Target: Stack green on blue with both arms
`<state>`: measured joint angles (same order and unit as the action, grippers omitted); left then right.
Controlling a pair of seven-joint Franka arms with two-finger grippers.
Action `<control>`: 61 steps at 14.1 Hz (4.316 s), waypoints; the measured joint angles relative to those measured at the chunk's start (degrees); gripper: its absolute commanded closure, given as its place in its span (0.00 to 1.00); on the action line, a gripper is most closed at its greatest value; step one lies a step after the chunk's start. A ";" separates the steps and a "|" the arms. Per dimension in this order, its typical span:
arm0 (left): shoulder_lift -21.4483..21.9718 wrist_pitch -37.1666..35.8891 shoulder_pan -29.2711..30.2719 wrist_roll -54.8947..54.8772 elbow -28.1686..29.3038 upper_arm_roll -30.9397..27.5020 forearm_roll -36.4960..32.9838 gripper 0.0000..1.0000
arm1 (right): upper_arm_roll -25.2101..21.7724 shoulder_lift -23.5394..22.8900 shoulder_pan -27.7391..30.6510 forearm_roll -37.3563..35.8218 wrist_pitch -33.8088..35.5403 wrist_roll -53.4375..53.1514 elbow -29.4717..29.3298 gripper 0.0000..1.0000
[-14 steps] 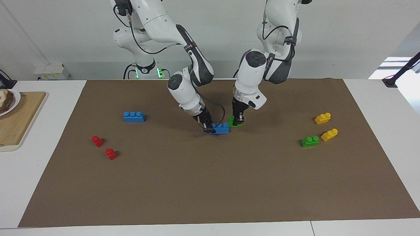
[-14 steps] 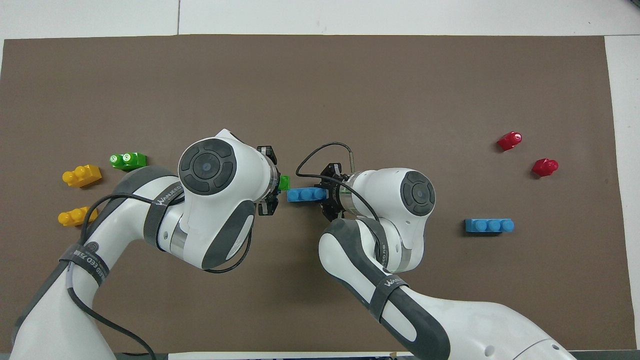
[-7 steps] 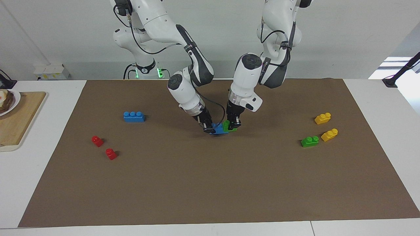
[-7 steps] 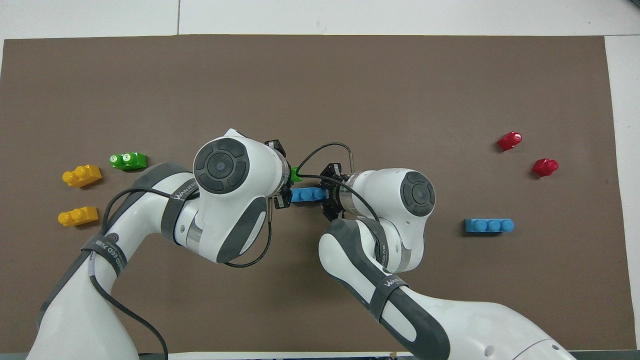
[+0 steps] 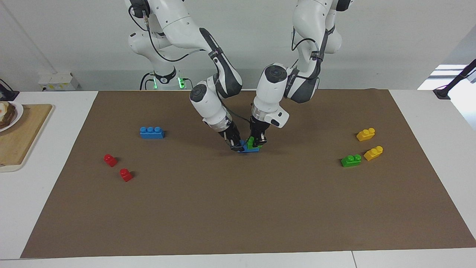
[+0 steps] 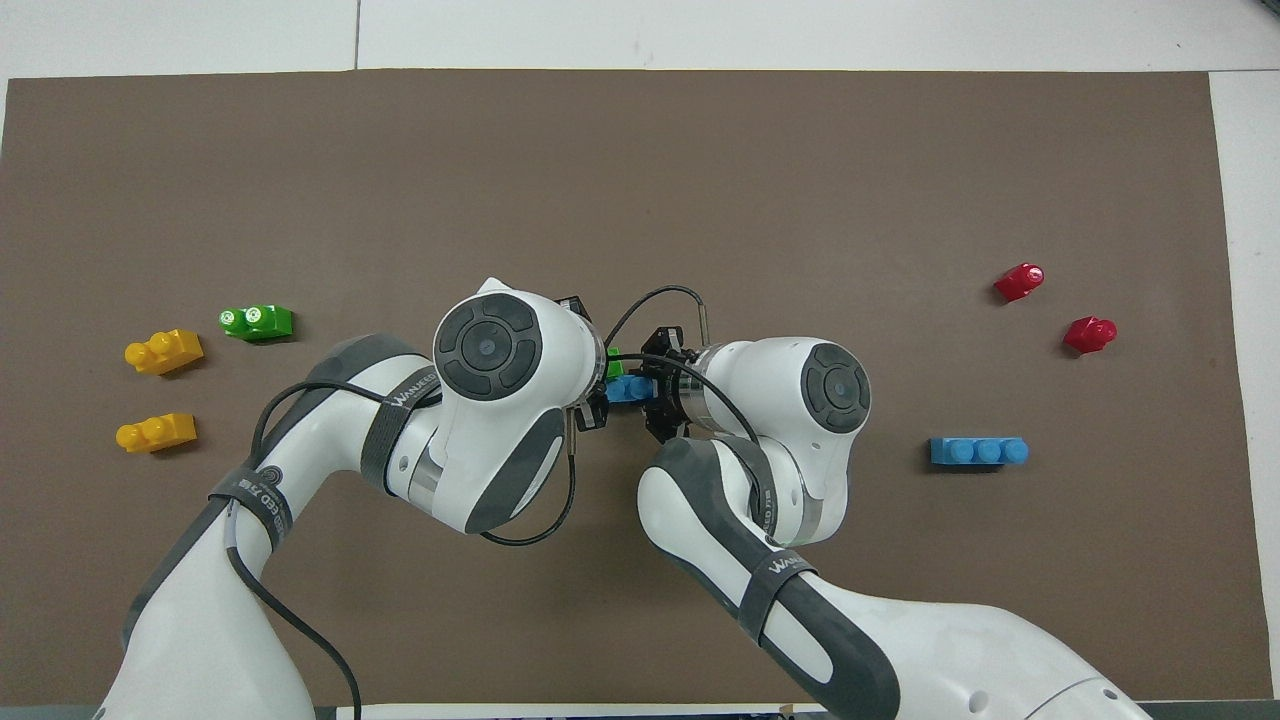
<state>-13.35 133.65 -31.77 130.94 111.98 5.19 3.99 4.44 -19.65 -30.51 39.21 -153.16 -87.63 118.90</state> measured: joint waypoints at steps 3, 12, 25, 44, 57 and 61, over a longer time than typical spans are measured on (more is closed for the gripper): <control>0.01 -0.13 -0.03 0.00 0.03 -0.07 0.00 0.72 | 0.00 0.00 0.00 0.00 0.00 0.05 0.02 1.00; 0.71 -0.49 -0.05 -2.50 0.85 -0.30 -0.12 0.72 | 0.02 0.02 0.00 0.00 0.00 0.37 0.07 1.00; 1.10 2.68 -1.70 -2.68 4.76 -0.06 -0.02 0.00 | 0.03 0.04 0.00 0.04 -0.17 0.53 0.17 0.49; 13.57 -24.57 26.15 -64.66 -6.25 -2.05 -2.72 0.00 | -1.47 11.34 15.13 -3.80 20.53 2.68 -2.95 0.03; 13.70 -40.12 29.23 -114.63 -12.93 -1.52 -2.65 0.00 | -1.71 16.14 27.36 -33.39 45.34 61.95 -16.93 0.02; 14.07 -40.63 29.18 -114.67 -12.35 -1.00 -2.62 0.00 | -1.76 17.85 30.20 -37.42 50.35 75.26 -19.73 0.02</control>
<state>0.72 93.02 -2.58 16.27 99.63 4.19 1.37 2.68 -1.81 -0.31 1.79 -102.81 -12.37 99.17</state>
